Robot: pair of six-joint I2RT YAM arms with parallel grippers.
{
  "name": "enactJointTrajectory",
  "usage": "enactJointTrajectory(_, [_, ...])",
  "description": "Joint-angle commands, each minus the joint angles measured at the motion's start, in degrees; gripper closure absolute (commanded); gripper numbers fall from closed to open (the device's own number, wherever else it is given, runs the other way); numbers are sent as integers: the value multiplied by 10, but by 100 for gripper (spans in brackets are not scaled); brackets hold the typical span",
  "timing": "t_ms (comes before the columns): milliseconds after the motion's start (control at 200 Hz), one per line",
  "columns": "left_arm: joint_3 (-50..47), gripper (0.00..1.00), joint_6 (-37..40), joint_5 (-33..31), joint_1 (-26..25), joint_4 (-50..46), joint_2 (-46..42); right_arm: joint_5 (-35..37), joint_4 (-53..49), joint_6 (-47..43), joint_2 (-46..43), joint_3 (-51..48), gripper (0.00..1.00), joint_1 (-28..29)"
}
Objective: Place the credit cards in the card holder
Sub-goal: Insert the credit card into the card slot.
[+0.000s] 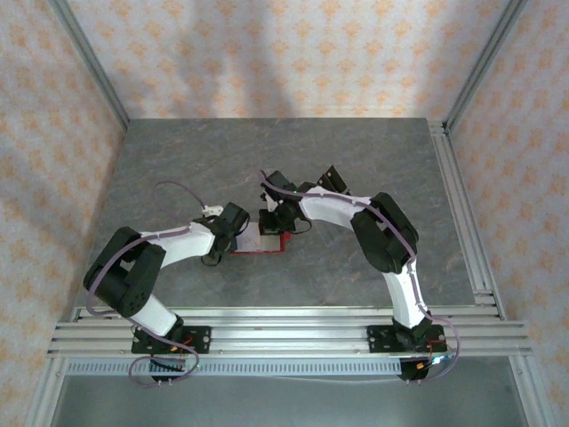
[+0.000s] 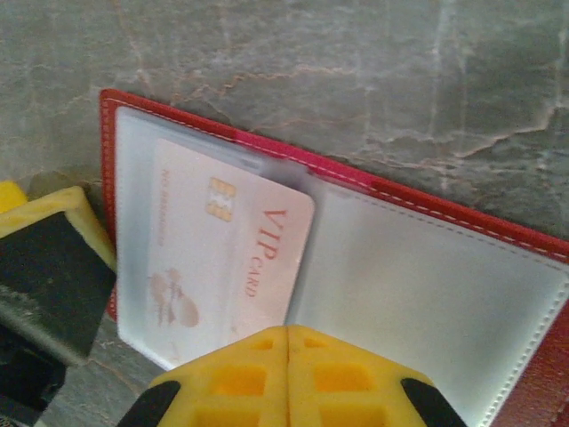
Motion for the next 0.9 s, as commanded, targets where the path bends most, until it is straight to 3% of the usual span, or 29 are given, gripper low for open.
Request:
enactJointTrajectory(0, [-21, 40, -1, 53, -6, 23, 34, 12, -3, -4, -9, -8, 93, 0])
enactJointTrajectory(896, [-28, 40, -3, 61, -7, 41, 41, -26, -21, 4, 77, 91, 94, 21])
